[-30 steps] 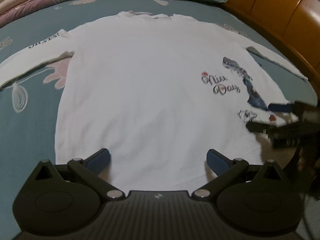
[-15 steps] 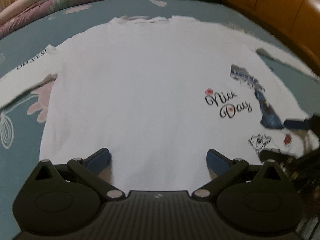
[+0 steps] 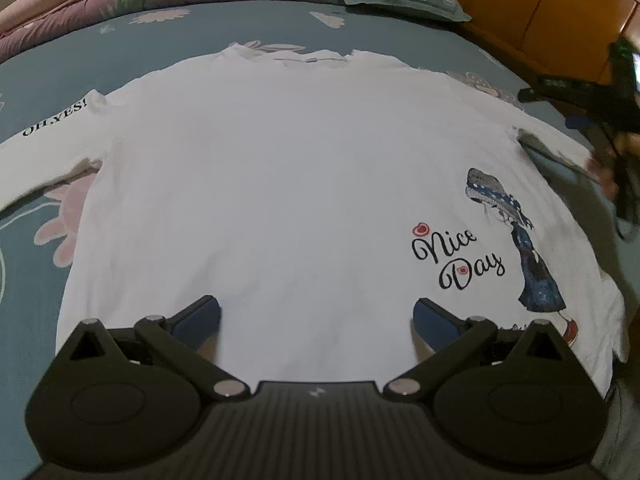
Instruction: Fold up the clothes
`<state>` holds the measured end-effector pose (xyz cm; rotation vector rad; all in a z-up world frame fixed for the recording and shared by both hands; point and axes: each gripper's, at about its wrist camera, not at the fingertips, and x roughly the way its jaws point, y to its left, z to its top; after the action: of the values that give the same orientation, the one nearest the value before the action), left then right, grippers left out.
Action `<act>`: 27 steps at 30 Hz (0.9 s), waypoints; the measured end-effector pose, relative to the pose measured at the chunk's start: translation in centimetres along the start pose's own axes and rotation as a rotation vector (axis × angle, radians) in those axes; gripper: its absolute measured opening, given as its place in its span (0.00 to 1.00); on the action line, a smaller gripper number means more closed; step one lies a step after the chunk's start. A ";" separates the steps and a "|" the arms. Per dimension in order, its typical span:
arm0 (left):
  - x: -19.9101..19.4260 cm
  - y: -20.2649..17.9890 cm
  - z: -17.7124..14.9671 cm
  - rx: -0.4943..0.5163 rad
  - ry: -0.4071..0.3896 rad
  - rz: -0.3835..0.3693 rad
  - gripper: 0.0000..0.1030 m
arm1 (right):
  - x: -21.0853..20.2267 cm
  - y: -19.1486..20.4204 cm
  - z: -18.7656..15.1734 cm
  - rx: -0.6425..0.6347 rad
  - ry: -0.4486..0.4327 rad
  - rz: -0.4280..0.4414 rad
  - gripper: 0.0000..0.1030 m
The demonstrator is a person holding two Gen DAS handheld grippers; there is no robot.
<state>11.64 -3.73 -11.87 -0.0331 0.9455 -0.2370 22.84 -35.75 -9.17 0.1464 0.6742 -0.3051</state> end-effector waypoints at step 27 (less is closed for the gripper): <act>1.4 -2.3 0.7 0.010 0.005 0.149 0.99 | 3.0 -12.3 -1.8 0.118 0.106 -0.166 1.00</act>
<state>12.63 -6.31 -12.28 0.0465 0.9474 -0.1041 20.01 -47.64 -12.90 0.2212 0.7756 -0.4993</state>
